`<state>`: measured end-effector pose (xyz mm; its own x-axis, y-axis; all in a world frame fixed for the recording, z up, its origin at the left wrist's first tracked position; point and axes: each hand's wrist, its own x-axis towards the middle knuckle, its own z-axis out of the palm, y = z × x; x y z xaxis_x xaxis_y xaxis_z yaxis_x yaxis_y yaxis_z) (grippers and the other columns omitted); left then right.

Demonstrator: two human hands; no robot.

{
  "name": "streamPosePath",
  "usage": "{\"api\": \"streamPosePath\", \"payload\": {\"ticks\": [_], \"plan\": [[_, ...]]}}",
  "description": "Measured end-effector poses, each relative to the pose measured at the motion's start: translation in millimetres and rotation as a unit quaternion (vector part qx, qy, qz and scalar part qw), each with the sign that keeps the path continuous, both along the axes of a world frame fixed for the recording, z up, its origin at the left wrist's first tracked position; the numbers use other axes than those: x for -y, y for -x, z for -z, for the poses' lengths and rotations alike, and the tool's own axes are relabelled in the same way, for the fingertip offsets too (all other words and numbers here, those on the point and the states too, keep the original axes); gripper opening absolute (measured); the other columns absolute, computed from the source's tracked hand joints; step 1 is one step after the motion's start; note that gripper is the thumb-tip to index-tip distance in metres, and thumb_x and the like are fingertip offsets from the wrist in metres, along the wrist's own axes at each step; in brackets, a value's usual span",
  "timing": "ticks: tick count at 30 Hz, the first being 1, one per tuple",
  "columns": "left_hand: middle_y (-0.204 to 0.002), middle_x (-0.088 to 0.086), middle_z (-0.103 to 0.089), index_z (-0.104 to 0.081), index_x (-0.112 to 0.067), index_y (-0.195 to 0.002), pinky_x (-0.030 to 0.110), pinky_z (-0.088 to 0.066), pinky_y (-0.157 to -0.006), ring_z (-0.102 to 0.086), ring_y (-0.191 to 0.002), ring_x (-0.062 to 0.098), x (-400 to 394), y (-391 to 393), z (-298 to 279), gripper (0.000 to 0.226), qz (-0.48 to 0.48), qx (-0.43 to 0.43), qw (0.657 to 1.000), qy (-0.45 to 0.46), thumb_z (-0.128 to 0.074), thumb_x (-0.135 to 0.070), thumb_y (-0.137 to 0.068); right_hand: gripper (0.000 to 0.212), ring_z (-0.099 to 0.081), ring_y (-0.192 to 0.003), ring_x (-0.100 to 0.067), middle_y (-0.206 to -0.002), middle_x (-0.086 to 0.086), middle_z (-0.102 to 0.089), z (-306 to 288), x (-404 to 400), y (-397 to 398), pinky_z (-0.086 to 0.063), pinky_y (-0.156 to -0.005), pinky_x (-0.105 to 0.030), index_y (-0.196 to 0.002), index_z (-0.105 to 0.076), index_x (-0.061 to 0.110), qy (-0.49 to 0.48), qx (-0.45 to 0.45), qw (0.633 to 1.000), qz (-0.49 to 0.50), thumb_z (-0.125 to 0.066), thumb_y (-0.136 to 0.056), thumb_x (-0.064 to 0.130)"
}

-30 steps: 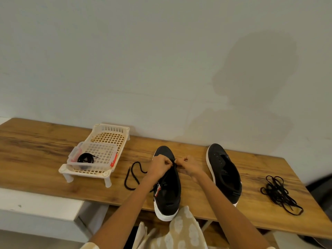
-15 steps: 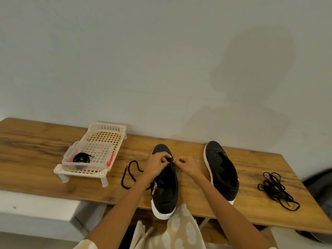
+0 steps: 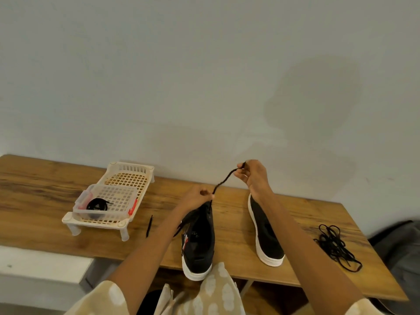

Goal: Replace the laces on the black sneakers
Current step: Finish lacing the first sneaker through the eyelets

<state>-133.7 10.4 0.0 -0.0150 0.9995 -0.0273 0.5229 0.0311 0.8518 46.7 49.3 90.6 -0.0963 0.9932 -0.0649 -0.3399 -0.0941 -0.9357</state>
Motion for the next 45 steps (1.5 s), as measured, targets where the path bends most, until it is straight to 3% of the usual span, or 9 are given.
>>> {"api": "streamPosePath", "payload": {"ticks": [6, 11, 14, 18, 27, 31, 34, 40, 45], "plan": [[-0.080, -0.002, -0.067, -0.068, -0.016, -0.087, 0.027, -0.045, -0.072, -0.060, -0.079, 0.010, -4, -20, -65, 0.009, -0.036, 0.112, 0.990, -0.083, -0.062, -0.022, -0.090, 0.018, -0.057, -0.061, -0.008, -0.075, 0.004, -0.058, 54, 31, 3, -0.052, -0.058, -0.015, -0.110, -0.059, 0.018, -0.116, 0.462, 0.856, -0.200, -0.048, -0.097, 0.010], [-0.074, -0.003, -0.065, -0.067, -0.016, -0.084, 0.014, -0.046, -0.062, -0.057, -0.064, 0.002, 6, -23, -93, 0.009, 0.001, 0.139, 0.983, -0.118, -0.062, -0.018, -0.091, 0.030, -0.055, -0.046, 0.001, -0.058, 0.004, -0.059, 32, 38, 32, -0.048, -0.058, -0.017, -0.066, -0.061, 0.016, -0.159, 0.447, 0.873, -0.112, -0.053, -0.095, 0.011], [-0.077, -0.005, -0.062, -0.065, -0.010, -0.095, 0.008, -0.043, -0.060, -0.055, -0.061, -0.002, 12, -8, -88, 0.016, -0.035, 0.134, 0.982, -0.128, -0.053, -0.020, -0.096, 0.020, -0.064, -0.053, -0.005, -0.065, 0.002, -0.065, 2, 32, 32, -0.057, -0.066, -0.023, -0.079, -0.068, 0.012, -0.167, 0.360, 0.917, -0.047, -0.055, -0.094, 0.012], [-0.107, 0.005, -0.066, -0.066, -0.008, -0.111, 0.024, -0.046, -0.084, -0.059, -0.097, 0.017, 17, 11, -60, 0.025, -0.022, 0.074, 0.996, -0.051, -0.046, -0.014, -0.098, 0.016, -0.064, -0.057, -0.013, -0.068, -0.006, -0.064, -26, 26, 25, -0.058, -0.066, -0.027, -0.087, -0.069, 0.003, -0.159, 0.227, 0.961, -0.016, -0.063, -0.090, 0.018], [-0.109, 0.007, -0.062, -0.062, -0.005, -0.117, 0.024, -0.041, -0.089, -0.056, -0.109, 0.020, 33, 16, -11, 0.029, 0.031, -0.095, 0.993, 0.062, -0.050, 0.001, -0.092, 0.014, -0.062, -0.062, -0.013, -0.071, -0.005, -0.061, -40, 24, 18, -0.058, -0.070, -0.025, -0.093, -0.069, 0.006, -0.177, 0.147, 0.973, 0.018, -0.058, -0.094, 0.015], [-0.091, 0.007, -0.061, -0.063, -0.010, -0.092, 0.029, -0.043, -0.080, -0.059, -0.093, 0.022, 40, 21, 6, 0.007, -0.007, -0.115, 0.988, 0.107, -0.056, -0.009, -0.092, 0.014, -0.062, -0.057, -0.011, -0.067, -0.006, -0.062, -21, 19, 17, -0.059, -0.070, -0.028, -0.088, -0.068, 0.005, -0.148, 0.219, 0.964, 0.029, -0.060, -0.092, 0.016], [-0.059, 0.002, -0.045, -0.049, -0.014, -0.063, 0.027, -0.034, -0.062, -0.045, -0.058, 0.016, 40, 19, 20, 0.033, -0.033, -0.114, 0.986, 0.114, -0.056, -0.022, -0.095, 0.017, -0.061, -0.055, -0.013, -0.063, -0.004, -0.062, 7, 17, 17, -0.058, -0.072, -0.029, -0.085, -0.068, 0.002, -0.115, 0.356, 0.927, 0.001, -0.060, -0.092, 0.016], [-0.047, -0.002, -0.038, -0.040, -0.016, -0.050, 0.025, -0.027, -0.049, -0.035, -0.042, 0.012, 35, 18, 14, 0.051, -0.040, -0.132, 0.980, 0.146, -0.061, -0.042, -0.088, 0.029, -0.060, -0.059, -0.013, -0.062, -0.002, -0.058, 82, 14, 27, -0.056, -0.083, -0.041, -0.067, -0.054, 0.012, 0.012, 0.514, 0.850, -0.115, -0.054, -0.095, 0.018], [-0.095, 0.008, -0.068, -0.064, -0.012, -0.100, 0.030, -0.053, -0.069, -0.065, -0.085, 0.019, 25, 25, 12, 0.045, 0.000, -0.110, 0.970, 0.217, -0.067, -0.048, -0.073, 0.017, -0.053, -0.058, -0.014, -0.064, -0.004, -0.052, 100, 21, 37, -0.049, -0.069, -0.032, -0.076, -0.056, 0.009, 0.057, 0.508, 0.845, -0.159, -0.057, -0.092, 0.012]]}}
